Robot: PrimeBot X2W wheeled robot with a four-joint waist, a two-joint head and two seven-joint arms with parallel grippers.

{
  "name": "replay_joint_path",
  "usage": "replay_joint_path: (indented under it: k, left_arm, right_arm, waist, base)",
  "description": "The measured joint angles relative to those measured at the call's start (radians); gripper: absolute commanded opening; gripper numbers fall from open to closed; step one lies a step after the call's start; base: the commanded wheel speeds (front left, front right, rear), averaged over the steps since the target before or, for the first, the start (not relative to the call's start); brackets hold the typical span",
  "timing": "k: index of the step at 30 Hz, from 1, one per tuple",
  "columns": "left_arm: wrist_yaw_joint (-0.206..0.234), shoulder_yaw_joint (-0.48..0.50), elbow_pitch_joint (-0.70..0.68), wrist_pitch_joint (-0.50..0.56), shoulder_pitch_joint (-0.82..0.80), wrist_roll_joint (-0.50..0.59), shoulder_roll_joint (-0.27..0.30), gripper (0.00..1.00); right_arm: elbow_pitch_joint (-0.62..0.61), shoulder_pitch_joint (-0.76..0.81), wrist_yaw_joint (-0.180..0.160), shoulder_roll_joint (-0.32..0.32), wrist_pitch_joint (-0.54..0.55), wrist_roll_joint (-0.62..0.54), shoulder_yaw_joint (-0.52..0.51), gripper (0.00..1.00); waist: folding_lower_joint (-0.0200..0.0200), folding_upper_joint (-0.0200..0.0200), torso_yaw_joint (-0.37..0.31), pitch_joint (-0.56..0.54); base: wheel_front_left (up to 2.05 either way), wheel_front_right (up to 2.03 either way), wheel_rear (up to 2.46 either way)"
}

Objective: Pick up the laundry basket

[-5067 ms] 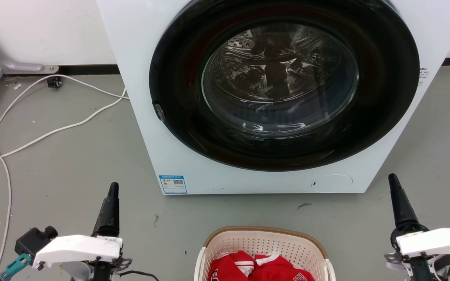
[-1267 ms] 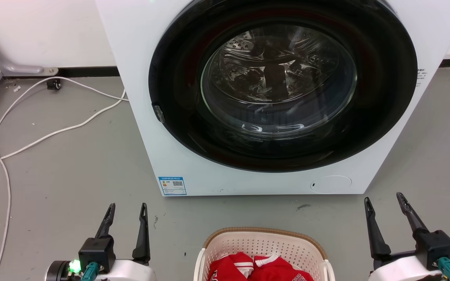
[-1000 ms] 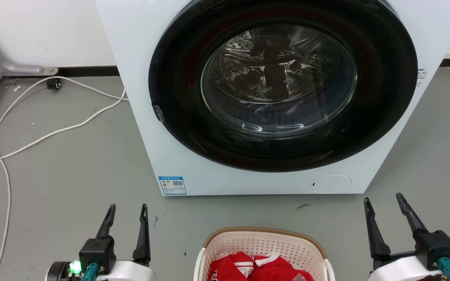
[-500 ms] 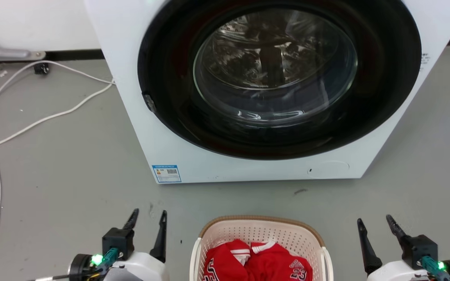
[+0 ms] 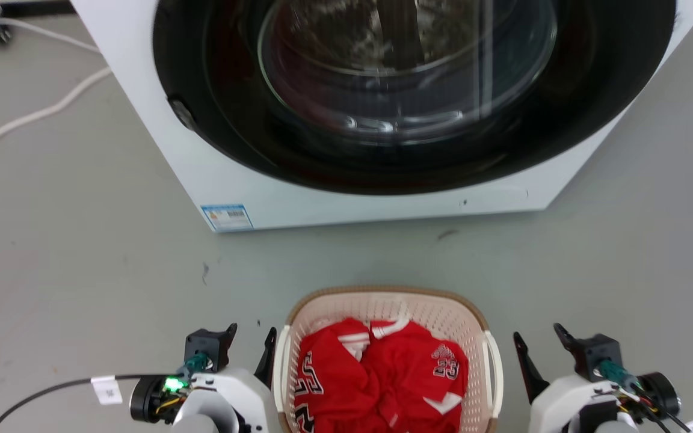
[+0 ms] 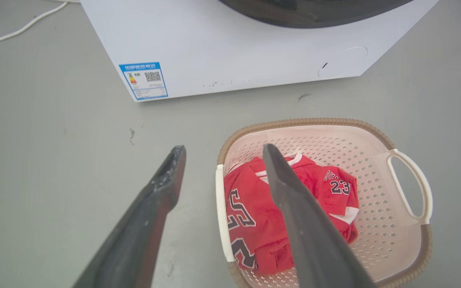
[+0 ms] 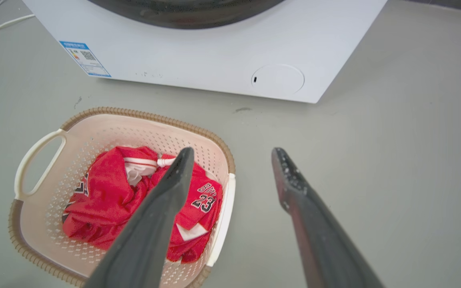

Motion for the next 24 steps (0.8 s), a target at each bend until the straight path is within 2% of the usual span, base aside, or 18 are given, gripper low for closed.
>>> replay_joint_path:
  k: [12, 24]
  left_arm:
    - [-0.004, -0.102, 0.257, 0.000, -0.200, -0.063, 0.005, 1.00]
    - [-0.004, -0.166, 0.413, 0.000, -0.335, -0.127, 0.014, 1.00]
  right_arm:
    - [0.272, -0.186, 0.000, 0.000, 0.000, 0.037, 0.092, 1.00]
    - [0.423, -0.328, 0.000, 0.000, 0.000, 0.077, 0.142, 1.00]
  waist:
    - [0.0000, 0.0000, -0.025, 0.191]
    - [0.0000, 0.0000, -0.031, 0.352]
  base:
    - [0.00, 0.00, 0.00]
    - [0.00, 0.00, 0.00]
